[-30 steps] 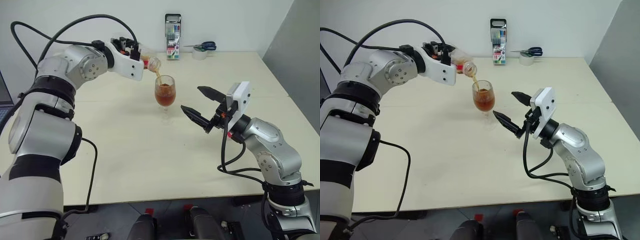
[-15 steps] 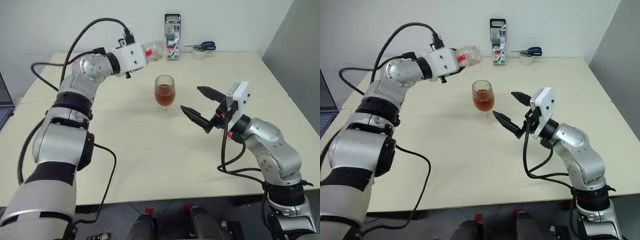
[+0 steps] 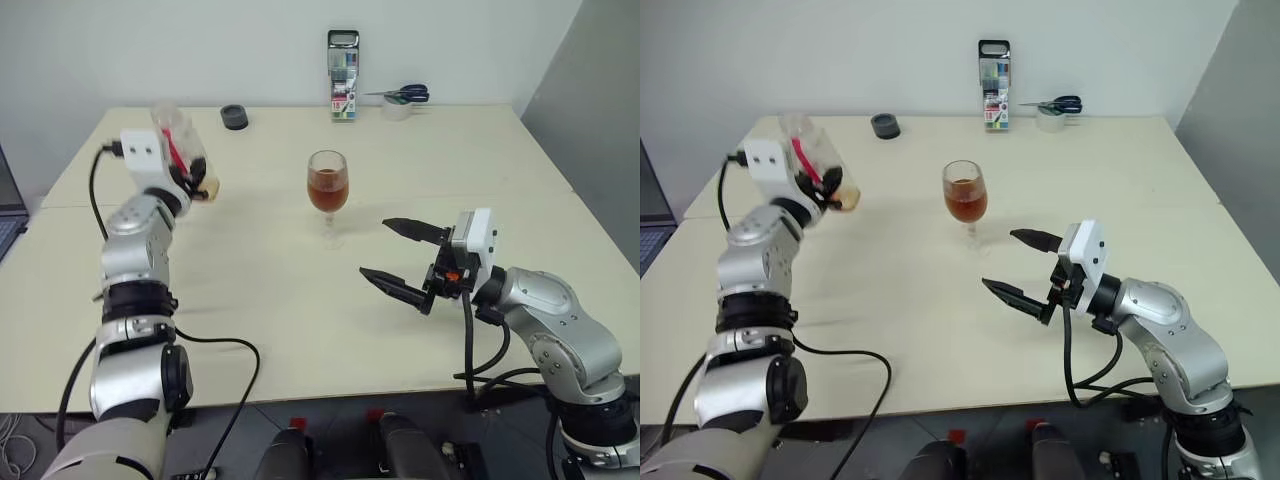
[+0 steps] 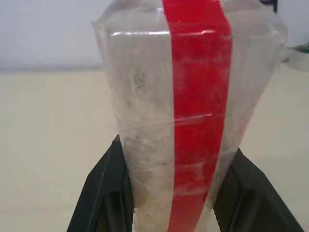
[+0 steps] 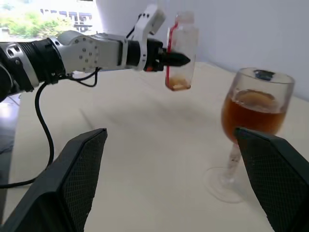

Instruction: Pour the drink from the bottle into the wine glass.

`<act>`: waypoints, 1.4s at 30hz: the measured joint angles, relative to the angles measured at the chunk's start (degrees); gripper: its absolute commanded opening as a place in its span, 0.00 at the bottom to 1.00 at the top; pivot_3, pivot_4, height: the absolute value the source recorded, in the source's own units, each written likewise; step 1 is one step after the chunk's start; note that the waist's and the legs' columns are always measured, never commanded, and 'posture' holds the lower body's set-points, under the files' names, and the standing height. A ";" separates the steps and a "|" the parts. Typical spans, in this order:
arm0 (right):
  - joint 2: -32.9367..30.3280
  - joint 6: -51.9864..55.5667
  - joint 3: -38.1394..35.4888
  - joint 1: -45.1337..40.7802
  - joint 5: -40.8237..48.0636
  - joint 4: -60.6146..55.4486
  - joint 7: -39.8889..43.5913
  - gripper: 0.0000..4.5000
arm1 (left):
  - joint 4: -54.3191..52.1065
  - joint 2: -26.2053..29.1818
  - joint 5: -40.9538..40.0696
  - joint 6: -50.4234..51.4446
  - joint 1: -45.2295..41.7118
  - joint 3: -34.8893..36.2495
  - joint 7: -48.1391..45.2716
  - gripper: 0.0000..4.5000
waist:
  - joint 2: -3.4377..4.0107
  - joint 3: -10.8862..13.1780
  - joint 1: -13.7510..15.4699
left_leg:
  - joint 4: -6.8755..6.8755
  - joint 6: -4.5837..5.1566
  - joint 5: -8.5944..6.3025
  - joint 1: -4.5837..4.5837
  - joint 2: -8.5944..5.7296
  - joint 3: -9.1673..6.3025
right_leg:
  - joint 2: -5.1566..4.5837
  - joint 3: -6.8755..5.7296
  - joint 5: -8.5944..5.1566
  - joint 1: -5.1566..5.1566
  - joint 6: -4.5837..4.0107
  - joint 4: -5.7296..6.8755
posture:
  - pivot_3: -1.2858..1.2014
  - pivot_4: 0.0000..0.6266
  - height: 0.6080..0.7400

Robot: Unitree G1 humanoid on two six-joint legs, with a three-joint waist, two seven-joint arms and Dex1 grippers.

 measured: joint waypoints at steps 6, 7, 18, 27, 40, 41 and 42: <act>1.21 -0.04 0.11 -0.78 0.01 0.02 -1.19 1.00 | -7.42 -1.67 -3.97 1.13 7.70 0.95 -1.04 0.37 | -0.03 -0.02 0.31 | 0.30 -0.01 -0.01 0.00 -0.03 -0.06 | -0.02 -0.02 0.00 0.08 0.00 0.17 | 0.52 0.24 1.00; 1.41 -0.04 0.16 -1.19 -0.01 0.10 -1.33 1.00 | -7.85 -1.64 -3.77 0.63 8.40 0.29 -1.08 0.37 | -0.03 -0.02 0.28 | 0.31 -0.01 -0.01 0.03 -0.03 -0.06 | -0.01 -0.02 0.00 0.13 0.00 0.17 | 0.52 0.24 1.00; 2.48 -0.40 0.85 -2.08 -1.20 2.20 -2.20 1.00 | -3.83 -1.72 -1.39 -6.91 10.65 -3.59 -2.05 0.37 | -0.03 -0.02 0.22 | 0.33 0.03 -0.03 0.09 -0.02 -0.08 | -0.01 -0.05 0.00 0.20 0.00 0.17 | 0.52 0.24 1.00; 2.93 -2.06 0.97 -1.98 -2.66 2.25 -2.36 1.00 | -1.18 -2.02 -2.18 -8.89 10.89 -3.11 -1.56 0.60 | -0.02 -0.02 0.21 | 0.33 0.13 -0.09 0.09 -0.02 -0.09 | -0.01 -0.05 0.00 0.21 0.00 0.17 | 0.52 0.24 1.00; 3.62 -3.14 1.27 2.50 -5.02 2.83 -4.20 1.00 | -6.56 -1.86 -2.27 -6.95 18.65 -4.89 -2.56 0.99 | -0.02 -0.02 0.15 | 0.31 0.13 -0.10 0.09 -0.02 -0.11 | -0.02 -0.03 0.00 0.22 0.00 0.13 | 0.52 0.24 1.00; 3.35 -2.95 1.28 4.21 -5.80 2.86 -5.05 1.00 | -8.46 -1.80 -2.25 -6.10 20.26 -5.07 -2.66 0.99 | -0.02 -0.02 0.15 | 0.31 0.14 -0.10 0.09 -0.01 -0.11 | -0.02 -0.03 0.00 0.22 0.00 0.14 | 0.52 0.24 1.00; 3.07 -2.25 1.27 5.65 -7.01 2.84 -6.51 1.00 | -10.68 -1.69 -2.25 -4.98 22.02 -5.13 -2.49 0.99 | -0.02 -0.02 0.14 | 0.31 0.14 -0.10 0.09 -0.01 -0.11 | -0.03 -0.03 0.00 0.22 0.00 0.15 | 0.52 0.24 1.00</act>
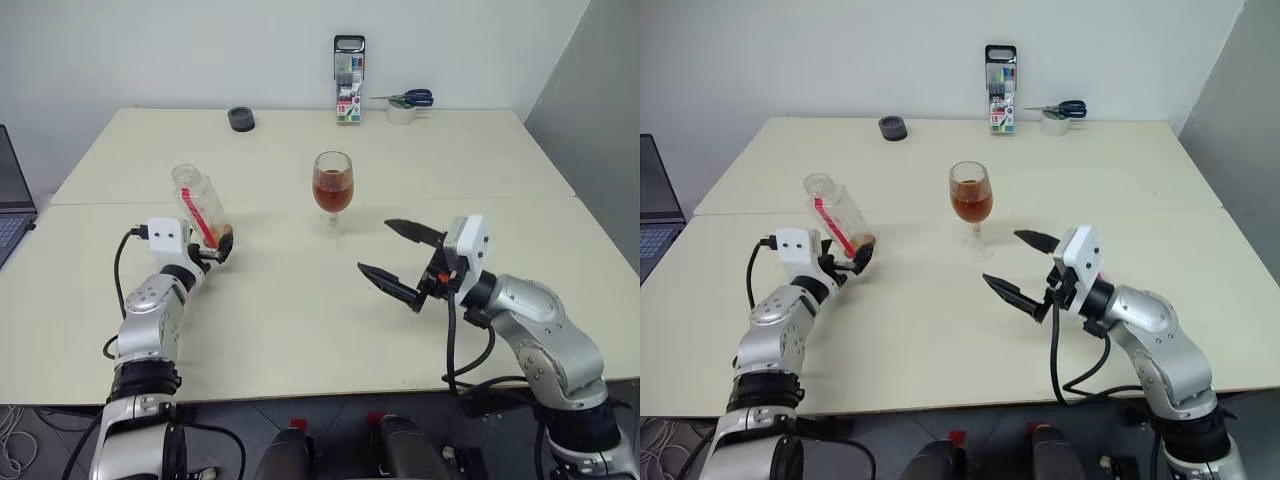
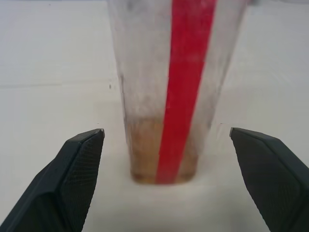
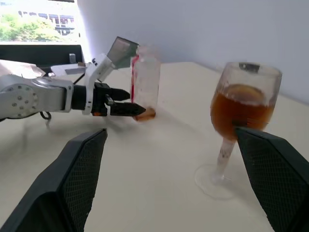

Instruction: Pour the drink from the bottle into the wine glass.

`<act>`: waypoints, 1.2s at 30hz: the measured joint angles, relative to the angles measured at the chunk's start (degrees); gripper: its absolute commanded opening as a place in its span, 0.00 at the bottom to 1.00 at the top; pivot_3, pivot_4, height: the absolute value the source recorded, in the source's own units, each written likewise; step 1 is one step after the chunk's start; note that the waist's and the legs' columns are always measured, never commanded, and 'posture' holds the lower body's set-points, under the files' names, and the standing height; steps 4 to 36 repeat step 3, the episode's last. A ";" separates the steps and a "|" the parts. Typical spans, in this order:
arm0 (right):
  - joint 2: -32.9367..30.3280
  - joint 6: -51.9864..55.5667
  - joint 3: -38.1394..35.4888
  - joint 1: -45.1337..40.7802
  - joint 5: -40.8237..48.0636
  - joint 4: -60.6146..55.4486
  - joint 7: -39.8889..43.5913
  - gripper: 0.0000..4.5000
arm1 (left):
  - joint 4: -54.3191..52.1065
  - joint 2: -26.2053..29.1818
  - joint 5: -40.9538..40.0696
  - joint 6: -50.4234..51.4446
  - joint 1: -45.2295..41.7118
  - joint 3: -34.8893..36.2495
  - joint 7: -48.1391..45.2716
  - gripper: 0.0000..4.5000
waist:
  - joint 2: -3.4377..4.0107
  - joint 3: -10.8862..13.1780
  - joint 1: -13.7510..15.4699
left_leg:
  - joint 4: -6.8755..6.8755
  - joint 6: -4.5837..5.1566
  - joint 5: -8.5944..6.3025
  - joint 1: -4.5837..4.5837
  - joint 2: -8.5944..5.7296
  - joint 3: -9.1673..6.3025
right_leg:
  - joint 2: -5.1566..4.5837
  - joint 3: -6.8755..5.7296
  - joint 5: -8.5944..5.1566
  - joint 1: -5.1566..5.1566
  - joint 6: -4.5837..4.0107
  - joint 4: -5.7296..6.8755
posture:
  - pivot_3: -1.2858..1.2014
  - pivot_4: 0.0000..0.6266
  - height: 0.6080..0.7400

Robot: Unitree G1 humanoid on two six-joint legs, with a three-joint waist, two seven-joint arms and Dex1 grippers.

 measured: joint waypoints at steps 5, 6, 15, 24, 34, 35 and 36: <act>0.25 4.19 -0.55 3.88 -4.30 0.00 -7.18 1.00 | -7.43 0.20 -0.33 3.38 6.07 0.40 0.50 0.99 | 0.01 -0.01 0.01 | -0.02 -0.01 0.00 0.02 0.04 -0.02 | -0.01 0.04 0.00 0.00 -0.01 0.01 | 0.52 0.24 1.00; 0.25 4.19 -0.55 3.88 -4.30 0.00 -7.18 1.00 | -7.43 0.20 -0.33 3.38 6.07 0.40 0.50 0.99 | 0.01 -0.01 0.01 | -0.02 -0.01 0.00 0.02 0.04 -0.02 | -0.01 0.04 0.00 0.00 -0.01 0.01 | 0.52 0.24 1.00; 0.25 4.19 -0.55 3.88 -4.30 0.00 -7.18 1.00 | -7.43 0.20 -0.33 3.38 6.07 0.40 0.50 0.99 | 0.01 -0.01 0.01 | -0.02 -0.01 0.00 0.02 0.04 -0.02 | -0.01 0.04 0.00 0.00 -0.01 0.01 | 0.52 0.24 1.00; 0.25 4.19 -0.55 3.88 -4.30 0.00 -7.18 1.00 | -7.43 0.20 -0.33 3.38 6.07 0.40 0.50 0.99 | 0.01 -0.01 0.01 | -0.02 -0.01 0.00 0.02 0.04 -0.02 | -0.01 0.04 0.00 0.00 -0.01 0.01 | 0.52 0.24 1.00; 0.25 4.19 -0.55 3.88 -4.30 0.00 -7.18 1.00 | -7.43 0.20 -0.33 3.38 6.07 0.40 0.50 0.99 | 0.01 -0.01 0.01 | -0.02 -0.01 0.00 0.02 0.04 -0.02 | -0.01 0.04 0.00 0.00 -0.01 0.01 | 0.52 0.24 1.00; 0.25 4.19 -0.55 3.88 -4.30 0.00 -7.18 1.00 | -7.43 0.20 -0.33 3.38 6.07 0.40 0.50 0.99 | 0.01 -0.01 0.01 | -0.02 -0.01 0.00 0.02 0.04 -0.02 | -0.01 0.04 0.00 0.00 -0.01 0.01 | 0.52 0.24 1.00; 0.25 4.19 -0.55 3.88 -4.30 0.00 -7.18 1.00 | -7.43 0.20 -0.33 3.38 6.07 0.40 0.50 0.99 | 0.01 -0.01 0.01 | -0.02 -0.01 0.00 0.02 0.04 -0.02 | -0.01 0.04 0.00 0.00 -0.01 0.01 | 0.52 0.24 1.00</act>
